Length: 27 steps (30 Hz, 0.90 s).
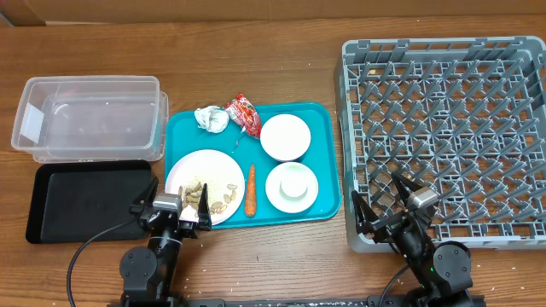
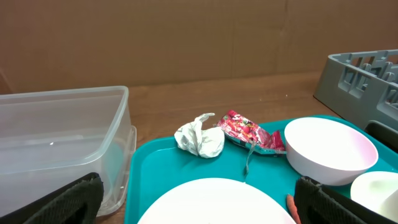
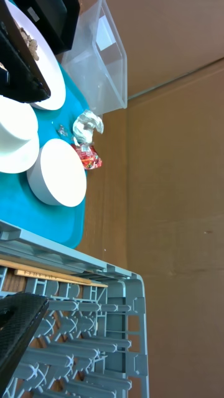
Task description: Sort waste into correct bins and load items into the dishwasher
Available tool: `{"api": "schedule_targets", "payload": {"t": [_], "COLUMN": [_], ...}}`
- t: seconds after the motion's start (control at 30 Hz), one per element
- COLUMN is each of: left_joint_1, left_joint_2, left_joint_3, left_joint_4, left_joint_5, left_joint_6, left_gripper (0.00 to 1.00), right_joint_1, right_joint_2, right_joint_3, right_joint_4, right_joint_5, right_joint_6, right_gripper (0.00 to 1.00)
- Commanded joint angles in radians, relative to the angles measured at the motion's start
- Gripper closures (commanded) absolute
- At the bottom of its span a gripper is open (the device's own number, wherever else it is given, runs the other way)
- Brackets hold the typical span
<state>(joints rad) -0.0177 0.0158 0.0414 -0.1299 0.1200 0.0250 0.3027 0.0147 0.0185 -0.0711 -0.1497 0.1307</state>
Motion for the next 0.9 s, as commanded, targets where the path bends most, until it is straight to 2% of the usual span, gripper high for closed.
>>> {"api": "schedule_targets", "payload": {"t": [0.0,0.87], "left_joint_1": [0.003,0.003], "left_joint_2": [-0.01,-0.01], "left_joint_3": [-0.009,-0.009], "left_joint_4": [0.005,0.005], "left_joint_5": [0.004,0.004], "left_joint_6": [-0.01,-0.01], "left_gripper": [0.0,0.0], "right_joint_1": [0.003,0.003], "right_joint_2": [-0.012,-0.012], "right_joint_3": [-0.011,-0.011], "right_joint_4": [0.006,0.006], "right_joint_5": [-0.002,-0.002], "right_joint_6": [0.0,0.0], "right_gripper": [0.0,0.0]}}
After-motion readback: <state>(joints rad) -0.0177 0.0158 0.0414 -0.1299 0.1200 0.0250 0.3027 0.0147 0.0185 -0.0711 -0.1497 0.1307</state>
